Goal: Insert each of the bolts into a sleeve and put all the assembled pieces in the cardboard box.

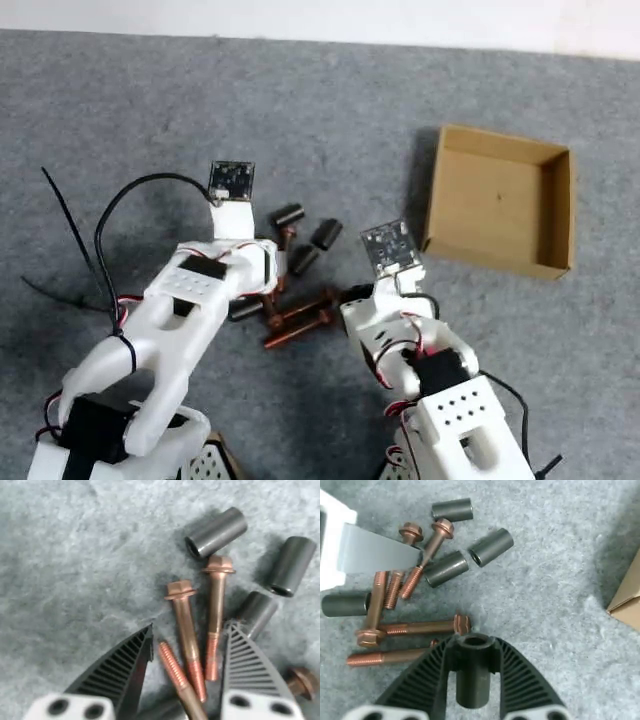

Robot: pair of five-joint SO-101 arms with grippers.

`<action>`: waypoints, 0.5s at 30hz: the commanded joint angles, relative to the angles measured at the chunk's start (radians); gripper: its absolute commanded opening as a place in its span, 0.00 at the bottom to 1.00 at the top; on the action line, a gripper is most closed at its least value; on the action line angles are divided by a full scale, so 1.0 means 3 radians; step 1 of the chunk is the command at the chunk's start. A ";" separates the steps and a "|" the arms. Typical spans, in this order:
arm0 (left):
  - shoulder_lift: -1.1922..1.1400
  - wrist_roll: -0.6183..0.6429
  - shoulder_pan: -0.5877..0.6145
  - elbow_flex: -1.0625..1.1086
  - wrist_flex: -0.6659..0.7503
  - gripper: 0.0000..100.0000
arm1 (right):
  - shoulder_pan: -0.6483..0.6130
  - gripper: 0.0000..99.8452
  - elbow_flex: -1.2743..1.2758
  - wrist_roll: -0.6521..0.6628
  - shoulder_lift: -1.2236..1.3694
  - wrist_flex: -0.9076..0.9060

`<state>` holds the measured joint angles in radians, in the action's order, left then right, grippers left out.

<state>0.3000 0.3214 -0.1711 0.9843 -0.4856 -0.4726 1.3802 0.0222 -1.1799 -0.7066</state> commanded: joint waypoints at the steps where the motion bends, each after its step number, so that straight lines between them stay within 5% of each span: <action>1: -0.0248 0.0061 0.0003 -0.0130 0.0373 0.22 | 0.0033 0.01 -0.0038 0.0041 -0.0079 0.0079; 4: -0.0693 0.0066 0.0069 -0.0269 0.0685 0.22 | 0.0033 0.01 -0.0038 0.0041 -0.0079 0.0079; 11: -0.1184 0.0066 0.0084 -0.0765 0.0394 0.09 | 0.0033 0.01 -0.0038 0.0041 -0.0079 0.0079; 15: -0.1210 0.0072 0.0084 -0.0811 0.0256 0.11 | 0.0033 0.01 -0.0038 0.0041 -0.0079 0.0079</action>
<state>-0.0514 0.3399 -0.1634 0.7910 -0.3767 -0.4726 1.3802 0.0222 -1.1799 -0.7066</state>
